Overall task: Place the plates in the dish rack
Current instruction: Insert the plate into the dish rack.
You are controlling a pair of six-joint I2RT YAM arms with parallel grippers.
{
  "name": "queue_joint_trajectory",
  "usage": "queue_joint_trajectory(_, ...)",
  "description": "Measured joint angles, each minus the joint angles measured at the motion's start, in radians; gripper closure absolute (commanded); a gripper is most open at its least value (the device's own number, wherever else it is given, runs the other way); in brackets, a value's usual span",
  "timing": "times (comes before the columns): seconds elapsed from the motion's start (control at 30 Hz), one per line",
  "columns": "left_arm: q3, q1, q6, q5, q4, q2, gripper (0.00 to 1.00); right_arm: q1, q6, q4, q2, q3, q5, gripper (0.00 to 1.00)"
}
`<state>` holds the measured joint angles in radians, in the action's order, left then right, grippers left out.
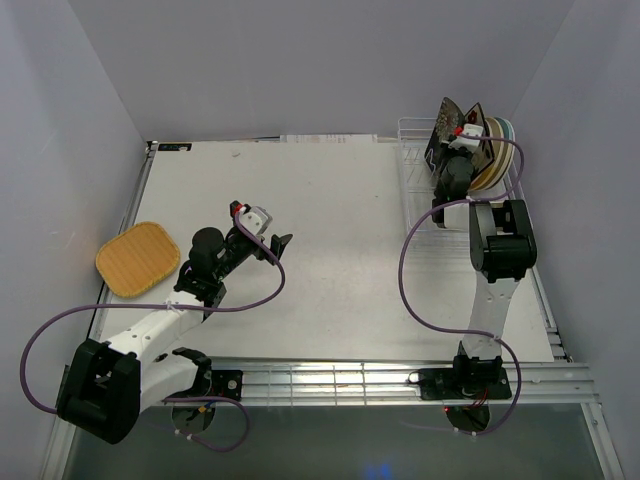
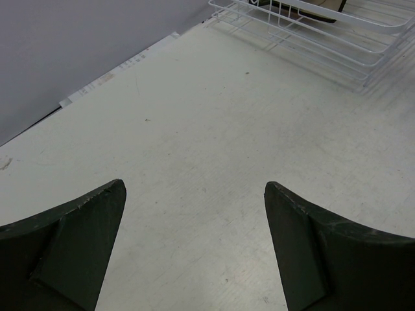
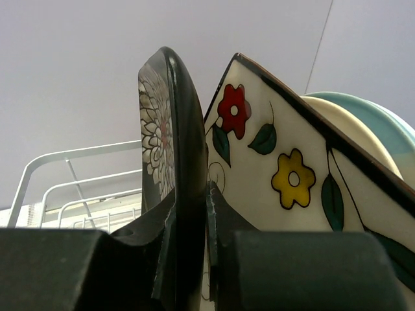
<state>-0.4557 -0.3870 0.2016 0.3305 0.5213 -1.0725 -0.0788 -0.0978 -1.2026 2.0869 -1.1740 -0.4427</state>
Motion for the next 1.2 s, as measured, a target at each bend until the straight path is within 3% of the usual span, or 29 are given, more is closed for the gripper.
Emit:
queue_joint_trajectory(0.37,0.0,0.0,0.011,0.004,0.0,-0.003,0.02,-0.02,-0.026,-0.036,0.003,0.019,-0.026,0.91)
queue_joint_trajectory(0.7,-0.003,0.0,0.02,0.003,-0.001,-0.019,0.02,-0.059,-0.074,-0.079,0.035,0.026,-0.079,0.74)
queue_joint_trajectory(1.1,-0.003,0.0,0.021,0.003,-0.001,-0.019,0.02,-0.068,-0.089,-0.084,0.057,0.034,-0.116,0.68)
queue_joint_trajectory(1.2,-0.003,0.0,0.022,0.003,-0.001,-0.019,0.02,-0.068,-0.091,-0.08,0.057,0.034,-0.124,0.73)
